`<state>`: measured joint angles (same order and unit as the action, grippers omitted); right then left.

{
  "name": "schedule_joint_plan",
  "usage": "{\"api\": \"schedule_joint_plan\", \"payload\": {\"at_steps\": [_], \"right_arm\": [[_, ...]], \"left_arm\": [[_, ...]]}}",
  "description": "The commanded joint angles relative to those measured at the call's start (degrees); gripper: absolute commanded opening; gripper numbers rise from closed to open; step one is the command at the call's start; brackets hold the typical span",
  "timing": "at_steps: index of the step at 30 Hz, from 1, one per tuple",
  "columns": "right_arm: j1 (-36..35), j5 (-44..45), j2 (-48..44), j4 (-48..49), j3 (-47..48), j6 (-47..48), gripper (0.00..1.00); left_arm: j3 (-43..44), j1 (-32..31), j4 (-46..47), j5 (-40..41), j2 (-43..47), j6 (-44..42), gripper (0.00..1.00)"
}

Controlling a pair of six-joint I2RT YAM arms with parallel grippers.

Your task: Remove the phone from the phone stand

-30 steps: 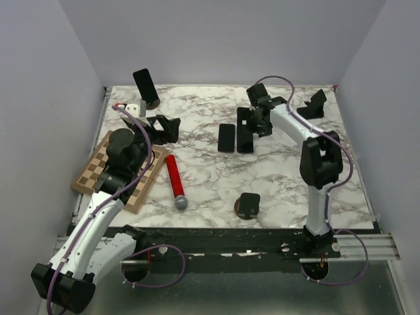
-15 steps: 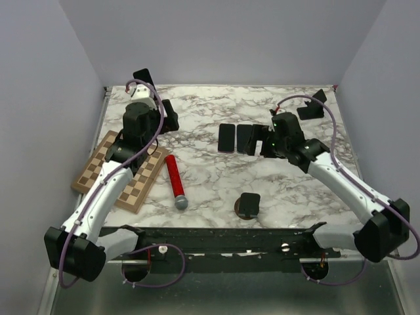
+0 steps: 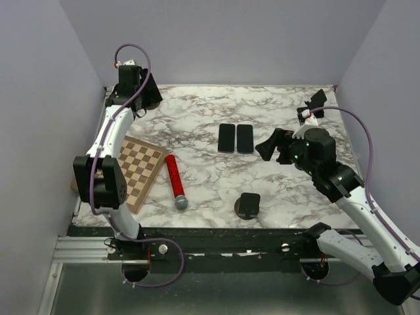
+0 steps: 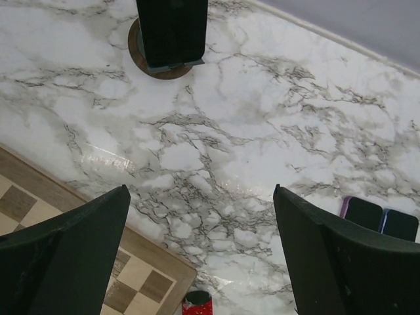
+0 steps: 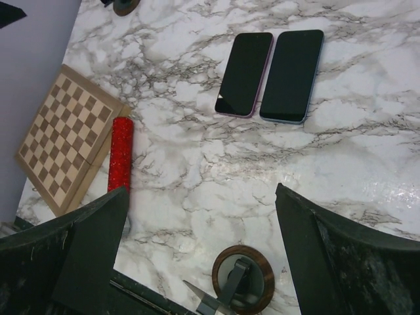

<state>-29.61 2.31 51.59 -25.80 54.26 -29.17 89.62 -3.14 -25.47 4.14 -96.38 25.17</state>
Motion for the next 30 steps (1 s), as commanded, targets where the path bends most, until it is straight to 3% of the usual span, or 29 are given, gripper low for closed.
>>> {"api": "schedule_joint_plan", "payload": {"at_steps": [1,7,10,20,30], "right_arm": [[0.1,0.7,-2.6,-1.2,-1.6,-0.7,1.00],[0.1,1.6,-3.5,-1.1,-2.4,-0.7,1.00],[0.1,2.2,-3.5,-1.0,-2.4,-0.5,1.00],[0.1,2.7,-1.3,1.3,-2.6,-0.3,1.00],[0.1,1.7,2.9,4.1,-3.1,-1.3,1.00]], "left_arm": [[11.3,1.3,-6.1,-0.9,-8.0,-0.9,0.99],[32.8,2.6,-13.9,1.3,-24.5,-2.0,0.99],[38.7,4.8,-14.6,2.9,-29.7,-2.3,0.99],[39.9,5.5,-2.3,5.7,-34.4,-2.4,0.99],[43.7,5.2,2.9,7.1,-39.7,-2.2,0.99]]}}
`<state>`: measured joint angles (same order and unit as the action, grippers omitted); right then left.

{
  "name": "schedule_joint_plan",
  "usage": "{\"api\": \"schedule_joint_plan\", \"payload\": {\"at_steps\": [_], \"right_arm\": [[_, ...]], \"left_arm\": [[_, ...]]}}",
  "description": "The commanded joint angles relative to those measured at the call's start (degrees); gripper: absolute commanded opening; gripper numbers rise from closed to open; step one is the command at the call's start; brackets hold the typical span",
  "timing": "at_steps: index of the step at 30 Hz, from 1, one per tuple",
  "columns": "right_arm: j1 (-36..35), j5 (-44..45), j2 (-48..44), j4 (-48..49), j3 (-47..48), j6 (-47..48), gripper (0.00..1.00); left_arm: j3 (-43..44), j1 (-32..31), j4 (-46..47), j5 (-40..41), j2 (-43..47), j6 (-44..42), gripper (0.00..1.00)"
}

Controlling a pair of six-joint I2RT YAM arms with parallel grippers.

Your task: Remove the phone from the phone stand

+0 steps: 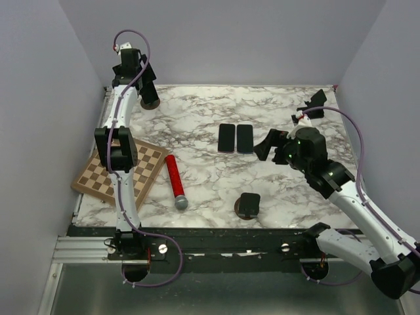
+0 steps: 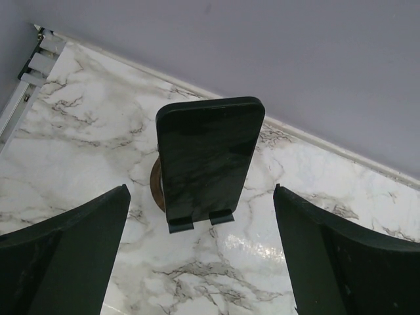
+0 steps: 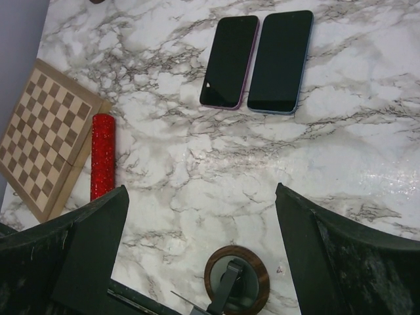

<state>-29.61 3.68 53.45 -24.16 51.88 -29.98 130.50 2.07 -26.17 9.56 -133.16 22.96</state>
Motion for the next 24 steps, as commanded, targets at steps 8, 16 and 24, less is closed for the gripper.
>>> {"api": "schedule_joint_plan", "payload": {"at_steps": [8,16,24], "right_arm": [[0.1,-0.4,2.7,3.8,-0.9,-1.2,1.00],[0.1,-1.0,3.5,4.6,-1.2,-1.7,1.00],[0.1,-0.9,3.7,5.3,-1.2,-1.8,1.00]], "left_arm": [[3.4,-1.1,8.4,4.7,-5.0,-0.4,0.99],[4.6,-1.9,11.2,7.6,-6.1,-0.3,0.99],[6.3,-1.9,9.9,6.1,-7.4,4.7,0.97]]}}
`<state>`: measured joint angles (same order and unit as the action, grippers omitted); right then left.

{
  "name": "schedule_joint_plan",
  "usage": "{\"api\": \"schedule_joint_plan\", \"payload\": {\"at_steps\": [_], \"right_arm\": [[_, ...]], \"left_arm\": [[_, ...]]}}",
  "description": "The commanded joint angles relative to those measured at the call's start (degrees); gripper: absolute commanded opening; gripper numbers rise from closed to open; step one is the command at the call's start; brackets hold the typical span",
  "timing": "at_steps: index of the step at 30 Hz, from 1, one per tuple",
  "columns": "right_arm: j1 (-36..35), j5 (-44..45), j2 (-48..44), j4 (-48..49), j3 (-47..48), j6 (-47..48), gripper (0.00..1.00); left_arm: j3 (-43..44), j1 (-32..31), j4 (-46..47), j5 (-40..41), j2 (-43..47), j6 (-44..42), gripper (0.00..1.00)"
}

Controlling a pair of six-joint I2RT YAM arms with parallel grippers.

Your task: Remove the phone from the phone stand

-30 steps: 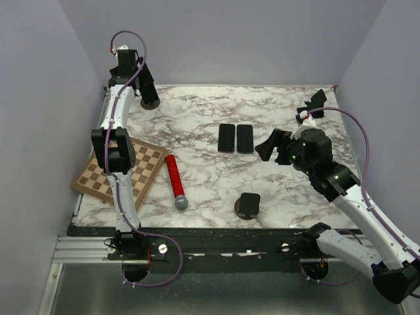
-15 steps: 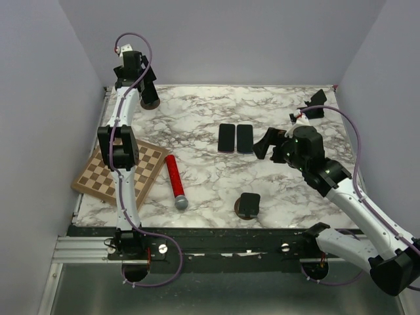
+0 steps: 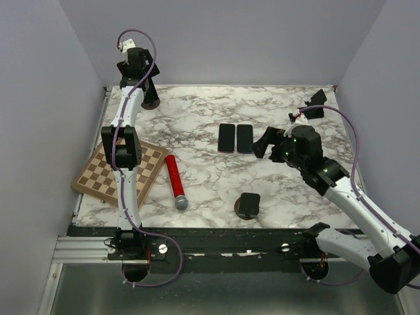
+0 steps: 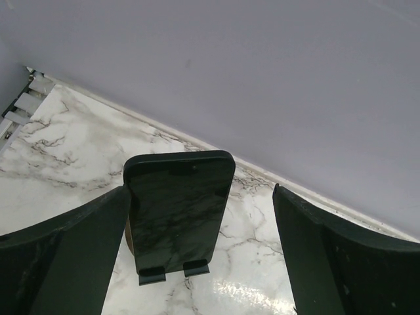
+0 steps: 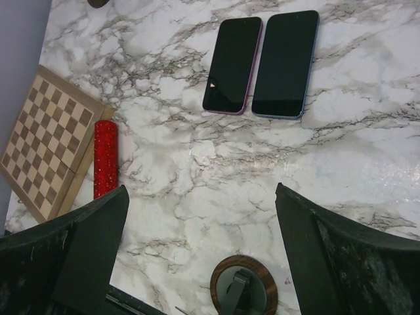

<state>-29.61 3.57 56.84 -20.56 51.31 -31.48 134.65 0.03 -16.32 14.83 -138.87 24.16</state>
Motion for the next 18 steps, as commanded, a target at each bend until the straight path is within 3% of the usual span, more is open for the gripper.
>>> {"api": "schedule_joint_plan", "payload": {"at_steps": [1,13,18], "right_arm": [[0.1,-0.8,0.4,1.8,-0.6,-0.2,1.00],[0.1,-2.5,3.5,3.3,-0.1,-0.5,1.00],[0.0,-2.7,3.2,3.4,0.4,-0.6,1.00]], "left_arm": [[2.4,0.1,-0.4,0.8,-1.9,4.0,0.96],[0.4,0.1,-0.8,2.9,-0.5,3.7,0.97],[2.4,0.1,-5.4,3.5,-1.0,3.8,0.97]]}}
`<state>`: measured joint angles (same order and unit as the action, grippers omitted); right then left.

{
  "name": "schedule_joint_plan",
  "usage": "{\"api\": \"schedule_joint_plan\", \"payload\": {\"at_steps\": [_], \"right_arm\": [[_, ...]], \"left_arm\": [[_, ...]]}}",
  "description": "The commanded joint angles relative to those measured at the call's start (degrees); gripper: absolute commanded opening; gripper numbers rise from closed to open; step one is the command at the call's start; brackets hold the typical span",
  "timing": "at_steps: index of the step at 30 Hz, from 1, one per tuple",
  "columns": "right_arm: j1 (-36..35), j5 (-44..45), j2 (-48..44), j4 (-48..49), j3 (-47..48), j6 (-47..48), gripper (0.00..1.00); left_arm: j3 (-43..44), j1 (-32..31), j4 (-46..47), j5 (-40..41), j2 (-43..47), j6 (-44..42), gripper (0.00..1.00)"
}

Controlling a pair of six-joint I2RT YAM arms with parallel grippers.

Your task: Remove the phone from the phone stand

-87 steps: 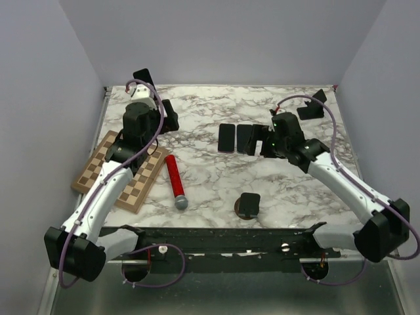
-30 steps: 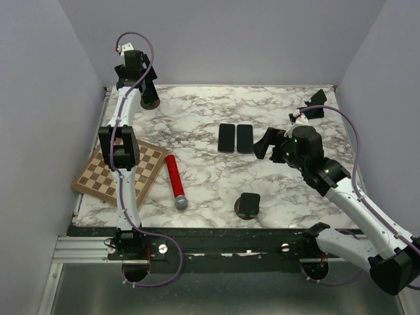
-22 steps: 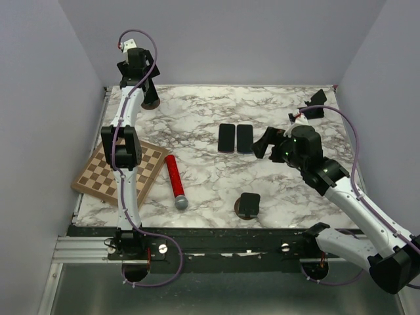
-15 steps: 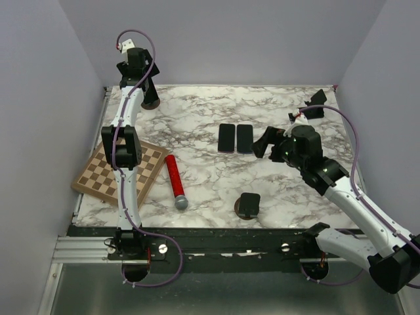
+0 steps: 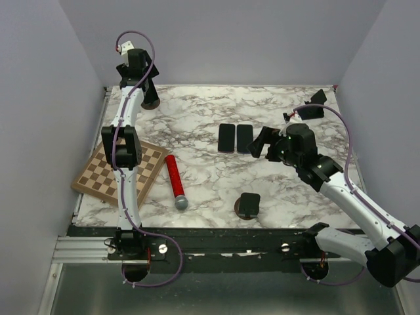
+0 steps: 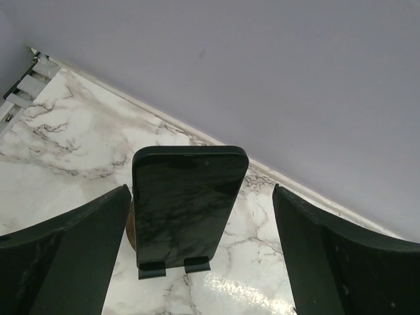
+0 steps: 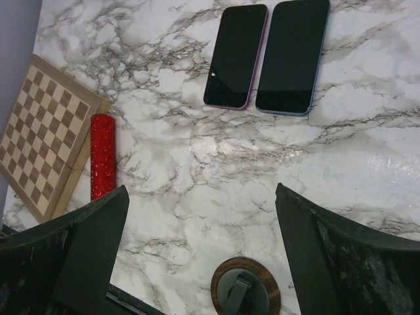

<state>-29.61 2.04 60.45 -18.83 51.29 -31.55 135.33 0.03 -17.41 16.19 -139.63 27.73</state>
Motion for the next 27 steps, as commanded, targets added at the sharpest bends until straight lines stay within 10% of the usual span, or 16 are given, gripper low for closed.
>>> {"api": "schedule_joint_plan", "payload": {"at_steps": [1,14,27], "right_arm": [[0.1,-1.0,-0.5,1.7,0.4,-0.5,1.00],[0.1,-1.6,0.2,2.3,0.5,-1.1,1.00],[0.1,-6.3,1.1,2.9,1.1,-3.2,1.00]], "left_arm": [[1.2,0.1,-4.7,2.0,0.0,0.5,0.97],[-17.9,3.9,7.1,-13.7,11.9,0.5,0.99],[-30.5,14.1,23.4,-53.3,15.1,0.6,0.96]]}}
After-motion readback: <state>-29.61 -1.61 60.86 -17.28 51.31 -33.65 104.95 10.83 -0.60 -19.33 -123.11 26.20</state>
